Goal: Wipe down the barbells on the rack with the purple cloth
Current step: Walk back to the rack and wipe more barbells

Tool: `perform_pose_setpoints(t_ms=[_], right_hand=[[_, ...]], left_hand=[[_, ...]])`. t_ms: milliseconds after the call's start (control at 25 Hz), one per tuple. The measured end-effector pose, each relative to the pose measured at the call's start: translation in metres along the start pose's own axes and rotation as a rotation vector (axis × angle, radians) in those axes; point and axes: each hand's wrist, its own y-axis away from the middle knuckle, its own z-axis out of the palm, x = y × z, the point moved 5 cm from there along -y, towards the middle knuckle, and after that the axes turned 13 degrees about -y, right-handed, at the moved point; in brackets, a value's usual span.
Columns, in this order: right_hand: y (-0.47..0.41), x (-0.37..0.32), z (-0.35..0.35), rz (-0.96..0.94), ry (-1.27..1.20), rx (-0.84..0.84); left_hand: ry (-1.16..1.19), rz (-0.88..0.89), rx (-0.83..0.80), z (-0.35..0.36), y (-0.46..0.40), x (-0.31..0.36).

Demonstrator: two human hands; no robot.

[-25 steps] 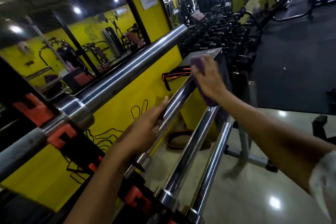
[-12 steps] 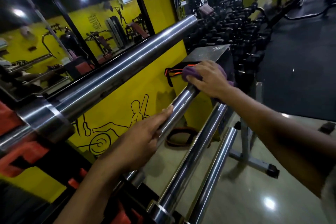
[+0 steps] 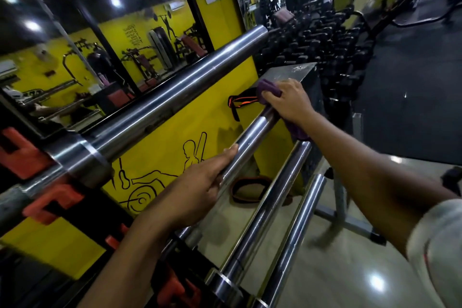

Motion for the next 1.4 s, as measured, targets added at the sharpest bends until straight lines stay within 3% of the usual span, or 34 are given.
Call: perform_pose_setpoints(t_ms=[200, 400, 520, 600, 720, 920, 1000, 1160, 1200, 1280, 1320, 1400], right_hand=[[0.048, -0.016, 0.004, -0.324, -0.033, -0.151], [-0.002, -0.008, -0.014, 0.070, -0.043, -0.048], [0.031, -0.045, -0.018, -0.065, -0.084, -0.022], [0.073, -0.076, -0.002, -0.168, -0.123, -0.055], [0.119, -0.101, 0.045, -0.224, 0.092, -0.202], [0.083, -0.116, 0.041, -0.172, 0.288, -0.279], [0.096, -0.127, 0.052, -0.283, 0.288, -0.319], [0.134, -0.086, 0.037, -0.571, -0.007, -0.294], [0.123, -0.072, 0.028, -0.509, -0.034, -0.253], [0.080, -0.058, 0.014, -0.214, -0.079, -0.143], [0.061, -0.062, 0.012, -0.072, -0.038, -0.148], [0.048, -0.087, 0.028, -0.018, 0.189, -0.318]], left_hand=[[-0.043, 0.018, -0.003, 0.002, -0.001, 0.001], [-0.108, 0.015, 0.050, 0.001, 0.002, 0.008], [-0.112, 0.029, 0.196, -0.008, 0.023, 0.009], [-0.280, 0.099, 0.214, -0.006, 0.051, 0.008], [-0.414, 0.103, 0.188, 0.006, 0.098, -0.010], [-0.389, 0.012, 0.219, 0.010, 0.123, -0.026], [-0.375, 0.009, 0.224, 0.010, 0.122, -0.023], [-0.398, 0.009, 0.286, 0.006, 0.121, -0.019], [-0.406, 0.009, 0.294, 0.006, 0.122, -0.019], [-0.401, 0.005, 0.288, 0.007, 0.121, -0.019], [-0.398, 0.004, 0.283, 0.007, 0.121, -0.020], [-0.398, 0.007, 0.269, 0.008, 0.120, -0.023]])
